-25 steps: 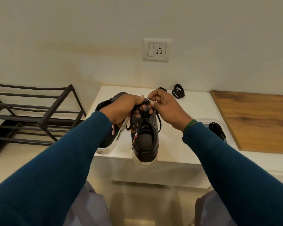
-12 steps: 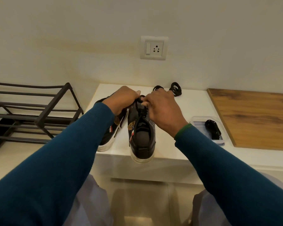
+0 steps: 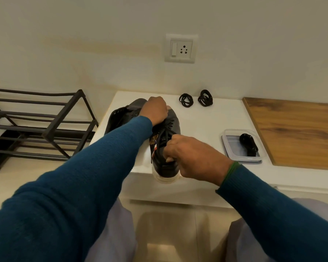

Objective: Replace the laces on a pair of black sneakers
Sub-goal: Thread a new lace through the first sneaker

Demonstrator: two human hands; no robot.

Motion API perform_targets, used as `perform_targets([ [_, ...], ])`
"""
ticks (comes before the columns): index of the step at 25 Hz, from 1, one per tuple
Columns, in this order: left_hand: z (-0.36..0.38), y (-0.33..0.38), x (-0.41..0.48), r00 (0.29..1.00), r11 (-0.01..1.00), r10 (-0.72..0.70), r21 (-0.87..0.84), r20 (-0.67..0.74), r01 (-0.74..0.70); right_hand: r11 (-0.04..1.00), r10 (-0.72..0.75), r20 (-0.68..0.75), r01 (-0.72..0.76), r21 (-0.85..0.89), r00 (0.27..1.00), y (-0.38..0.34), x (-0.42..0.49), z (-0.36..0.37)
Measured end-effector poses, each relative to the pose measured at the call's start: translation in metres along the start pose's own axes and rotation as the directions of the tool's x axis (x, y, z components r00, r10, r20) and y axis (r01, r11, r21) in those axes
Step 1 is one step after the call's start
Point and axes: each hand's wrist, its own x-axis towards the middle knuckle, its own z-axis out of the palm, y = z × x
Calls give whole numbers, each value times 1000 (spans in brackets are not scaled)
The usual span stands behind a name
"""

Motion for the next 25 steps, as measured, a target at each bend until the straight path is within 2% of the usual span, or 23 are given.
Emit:
perform_targets([
  [2, 1, 1, -6, 999, 998, 43, -33, -25, -44, 989, 39, -75, -28, 144, 996, 4, 0, 8],
  [3, -5, 1, -12, 998, 995, 54, -82, -30, -56, 951, 135, -158, -84, 298, 978, 6, 0, 10],
  [4, -14, -1, -20, 998, 989, 52, -137, -39, -56, 871, 289, -250, -145, 470, 924, 9, 0, 13],
  [5, -26, -6, -28, 997, 985, 47, -164, -66, -57, 763, 464, -284, -215, 610, 839, 15, 1, 15],
  [6, -38, -12, -37, 991, 987, 51, -147, -120, -69, 674, 592, -252, -300, 675, 765, 21, 2, 18],
  [7, -48, -19, -48, 982, 992, 43, -107, -185, -64, 633, 651, -181, -395, 665, 737, 27, 3, 20],
  [9, -63, -29, -71, 962, 996, -7, -82, -273, -16, 671, 629, -65, -499, 548, 774, 32, 6, 28],
  [10, -65, -32, -82, 968, 994, -26, -113, -249, -2, 682, 626, -60, -509, 525, 777, 35, 9, 31],
  [12, -58, -26, -106, 998, 976, -33, -217, -47, 23, 679, 645, -84, -520, 519, 759, 40, 18, 28],
  [13, -50, -21, -114, 997, 967, -23, -249, 77, 42, 687, 653, -97, -534, 493, 751, 44, 24, 25],
  [14, -41, -17, -118, 990, 971, 13, -237, 140, 21, 709, 658, -132, -552, 438, 741, 48, 31, 22],
  [16, -28, -11, -112, 994, 986, 61, -158, 93, -46, 750, 647, -242, -546, 375, 723, 56, 46, 16],
  [17, -24, -9, -107, 996, 985, 70, -164, 60, -59, 756, 626, -249, -498, 425, 739, 58, 52, 15],
  [19, -16, -7, -97, 996, 966, 85, -250, 41, -72, 720, 576, -159, -406, 563, 802, 60, 58, 17],
  [21, -12, -5, -91, 992, 889, 87, -456, 86, -39, 693, 558, -112, -388, 607, 822, 63, 58, 21],
  [23, -9, -3, -89, 992, 803, 73, -596, 99, 1, 651, 634, -122, -441, 618, 764, 68, 57, 26],
  [25, -11, -6, -88, 998, 860, 58, -509, 5, -47, 515, 745, -62, -512, 688, 665, 66, 53, 32],
])
